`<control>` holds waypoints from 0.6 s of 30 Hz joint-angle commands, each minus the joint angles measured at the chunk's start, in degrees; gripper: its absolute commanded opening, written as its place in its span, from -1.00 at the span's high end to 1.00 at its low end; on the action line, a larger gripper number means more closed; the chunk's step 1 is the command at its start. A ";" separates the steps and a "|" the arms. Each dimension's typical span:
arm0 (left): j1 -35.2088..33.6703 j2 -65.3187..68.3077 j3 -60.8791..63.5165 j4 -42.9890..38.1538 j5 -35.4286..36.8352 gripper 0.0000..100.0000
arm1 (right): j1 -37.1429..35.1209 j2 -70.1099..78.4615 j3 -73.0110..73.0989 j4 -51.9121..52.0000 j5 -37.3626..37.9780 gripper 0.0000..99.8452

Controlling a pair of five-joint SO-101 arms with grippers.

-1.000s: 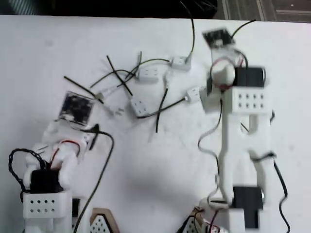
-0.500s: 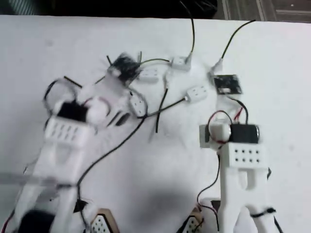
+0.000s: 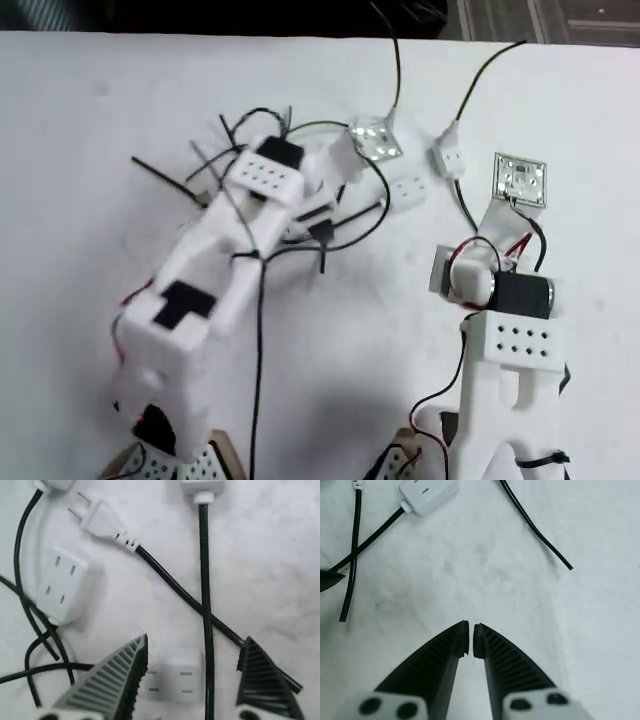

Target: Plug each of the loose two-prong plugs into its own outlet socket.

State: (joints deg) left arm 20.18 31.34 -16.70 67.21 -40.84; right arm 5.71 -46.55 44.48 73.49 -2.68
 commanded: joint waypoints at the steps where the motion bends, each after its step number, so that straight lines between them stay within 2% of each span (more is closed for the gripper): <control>1: 1.98 5.85 -10.20 3.08 -0.70 0.42 | 0.84 -1.36 -0.26 -0.66 -0.35 0.97; 10: 4.18 18.86 -26.29 11.43 -0.88 0.44 | 1.98 -1.71 -0.26 -0.66 -0.26 0.97; 18: 5.41 27.12 -36.40 18.99 -1.05 0.67 | 4.88 -1.71 -0.70 -0.75 -0.18 0.97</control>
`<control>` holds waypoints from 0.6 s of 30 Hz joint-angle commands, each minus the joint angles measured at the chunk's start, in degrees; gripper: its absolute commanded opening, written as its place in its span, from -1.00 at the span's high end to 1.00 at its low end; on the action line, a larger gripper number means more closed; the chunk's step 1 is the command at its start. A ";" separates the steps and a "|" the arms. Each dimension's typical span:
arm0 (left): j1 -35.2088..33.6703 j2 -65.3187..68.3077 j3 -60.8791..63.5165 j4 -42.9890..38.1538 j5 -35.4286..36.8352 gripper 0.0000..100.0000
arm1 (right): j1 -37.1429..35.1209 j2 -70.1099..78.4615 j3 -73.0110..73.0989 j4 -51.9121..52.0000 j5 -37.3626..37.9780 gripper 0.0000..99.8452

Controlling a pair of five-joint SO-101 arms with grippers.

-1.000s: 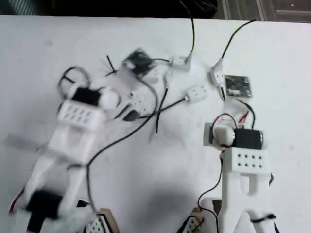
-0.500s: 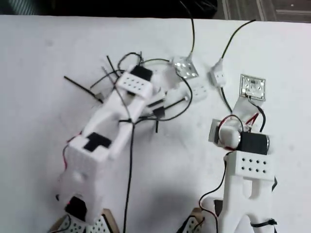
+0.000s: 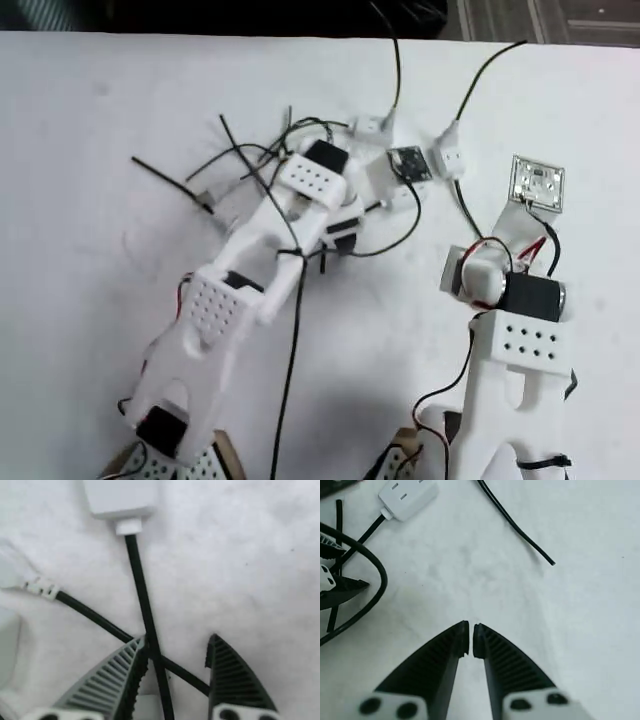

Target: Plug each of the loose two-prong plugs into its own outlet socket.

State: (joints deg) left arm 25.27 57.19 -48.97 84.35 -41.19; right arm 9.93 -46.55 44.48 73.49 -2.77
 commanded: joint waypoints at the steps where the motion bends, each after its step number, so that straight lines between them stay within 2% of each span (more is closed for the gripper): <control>1: 0.57 1.80 -5.36 2.73 -0.70 0.69 | 0.66 -1.71 -0.70 -0.75 -0.09 0.97; 6: 2.07 3.21 -10.46 9.58 -0.70 0.82 | 0.92 -1.71 -0.70 -0.75 -0.09 0.97; 10: 3.47 2.77 -13.36 17.32 -0.70 0.96 | 4.44 -1.71 -1.85 -0.40 0.00 0.97; 18: 3.74 2.68 -13.36 18.11 1.93 0.96 | 6.64 -1.71 -3.87 1.45 0.26 0.97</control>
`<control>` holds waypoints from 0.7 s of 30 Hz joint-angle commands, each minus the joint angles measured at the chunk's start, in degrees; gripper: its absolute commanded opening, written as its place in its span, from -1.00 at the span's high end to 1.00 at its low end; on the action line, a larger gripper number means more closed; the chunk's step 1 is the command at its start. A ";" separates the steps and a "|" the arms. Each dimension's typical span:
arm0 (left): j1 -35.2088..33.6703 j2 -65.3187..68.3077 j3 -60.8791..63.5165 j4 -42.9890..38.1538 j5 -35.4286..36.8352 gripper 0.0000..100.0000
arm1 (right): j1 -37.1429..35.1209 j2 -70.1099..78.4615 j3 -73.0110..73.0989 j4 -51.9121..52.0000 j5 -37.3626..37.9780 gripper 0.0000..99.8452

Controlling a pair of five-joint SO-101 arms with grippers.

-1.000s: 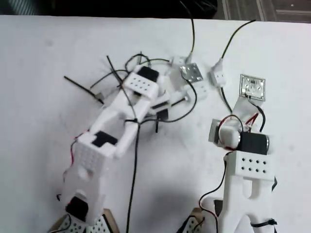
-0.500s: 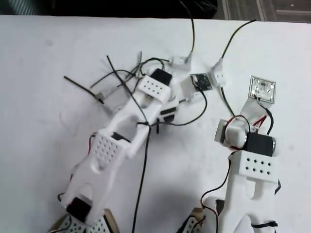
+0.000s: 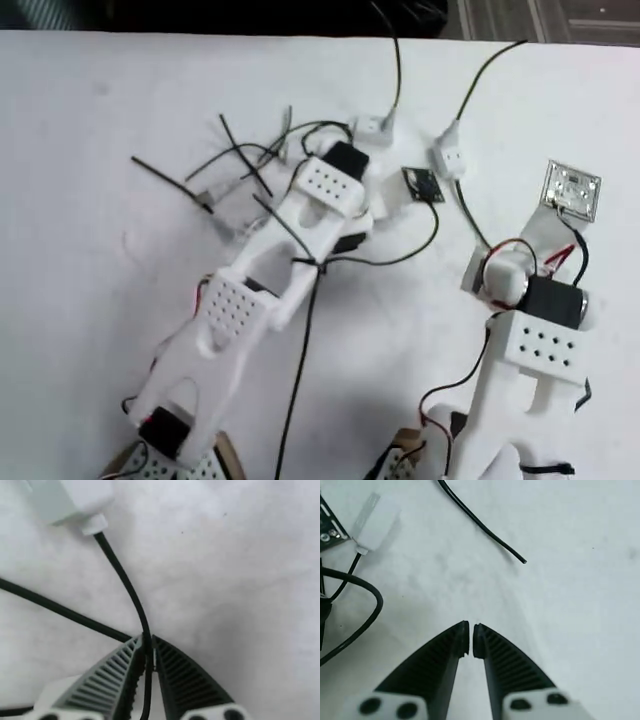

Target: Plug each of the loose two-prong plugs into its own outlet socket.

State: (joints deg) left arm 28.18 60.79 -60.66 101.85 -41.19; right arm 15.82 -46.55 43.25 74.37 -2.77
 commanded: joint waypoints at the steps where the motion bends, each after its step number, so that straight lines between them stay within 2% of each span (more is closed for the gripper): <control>1: 0.92 -1.01 -1.23 0.62 2.73 0.96 | 0.75 -1.71 -2.64 0.57 0.26 0.97; 6: 1.27 -1.10 1.67 0.62 3.52 0.96 | 0.75 -1.71 -2.64 0.48 0.26 0.97; 10: 1.80 -4.97 9.32 0.62 3.52 0.96 | 0.75 -1.71 -2.73 0.48 0.26 0.97; 16: 1.89 -20.35 23.03 0.26 3.43 0.96 | 0.75 -1.71 -2.73 0.48 0.26 0.97; 21: 3.30 -34.42 41.49 -5.45 5.10 0.96 | 0.75 -1.71 -2.81 0.57 0.26 0.97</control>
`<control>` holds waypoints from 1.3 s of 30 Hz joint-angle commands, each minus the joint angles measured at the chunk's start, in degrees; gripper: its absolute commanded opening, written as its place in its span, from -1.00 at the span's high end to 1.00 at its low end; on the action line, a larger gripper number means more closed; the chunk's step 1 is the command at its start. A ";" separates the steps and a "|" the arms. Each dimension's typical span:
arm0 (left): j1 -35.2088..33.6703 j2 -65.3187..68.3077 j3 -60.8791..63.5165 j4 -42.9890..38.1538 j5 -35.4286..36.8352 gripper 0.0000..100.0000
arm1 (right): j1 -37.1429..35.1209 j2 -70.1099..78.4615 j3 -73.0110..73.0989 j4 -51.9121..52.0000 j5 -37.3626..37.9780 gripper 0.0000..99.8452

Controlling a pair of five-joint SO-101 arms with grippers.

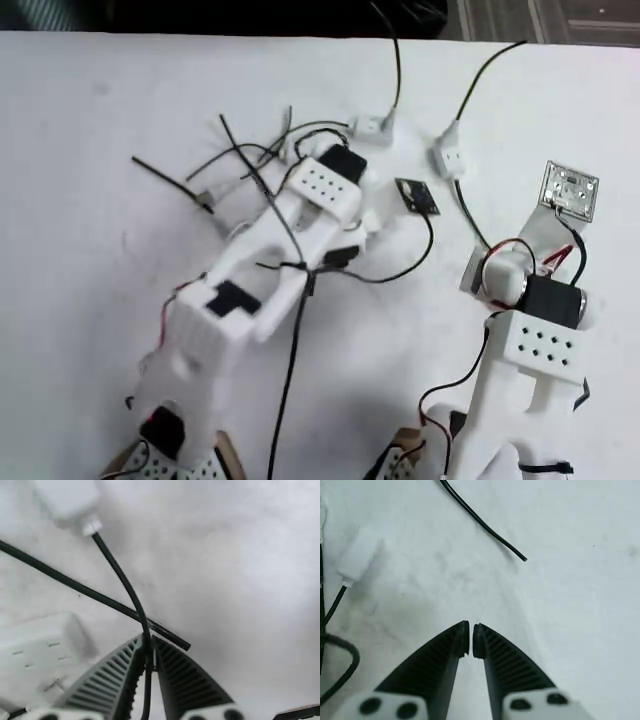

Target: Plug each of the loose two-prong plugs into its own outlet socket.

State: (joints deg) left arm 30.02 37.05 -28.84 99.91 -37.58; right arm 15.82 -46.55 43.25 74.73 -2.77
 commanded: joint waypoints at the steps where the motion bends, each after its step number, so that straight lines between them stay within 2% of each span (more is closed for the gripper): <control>1: 2.07 -13.41 14.42 -5.45 1.67 0.96 | 0.75 -1.71 -2.81 0.22 0.26 0.97; 6: 3.03 -27.21 41.49 -18.20 1.58 0.96 | 0.75 -1.71 -2.73 0.22 0.26 0.97; 9: 0.75 -35.82 55.91 -25.23 1.23 0.96 | 0.48 -1.71 -2.64 0.22 0.26 0.97; 12: -2.95 -44.00 66.29 -27.60 -2.55 0.96 | 0.48 -1.71 -2.64 0.22 0.26 0.97; 17: -10.33 -54.64 76.40 -27.43 -7.82 0.96 | 0.48 -1.71 -2.64 0.22 0.26 0.97; 24: -22.20 -64.84 85.80 -27.52 -20.04 0.96 | 0.40 -1.71 -2.55 0.22 0.26 0.97; 29: -25.71 -73.45 89.23 -27.25 -27.34 0.93 | 0.40 -1.63 -2.55 0.22 0.26 0.97; 32: -26.95 -81.80 89.58 -26.81 -24.79 0.73 | -0.13 -1.36 -2.55 0.22 0.26 0.97; 35: -26.77 -92.44 89.58 -26.90 -17.32 0.54 | -2.07 -1.27 -2.37 0.31 0.26 0.97; 39: -25.54 -106.24 89.67 -27.16 -9.05 0.52 | -4.00 -1.71 -0.97 0.04 0.26 0.97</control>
State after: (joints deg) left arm 3.74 -59.38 61.01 73.10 -52.18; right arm 13.10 -46.55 43.25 74.73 -2.77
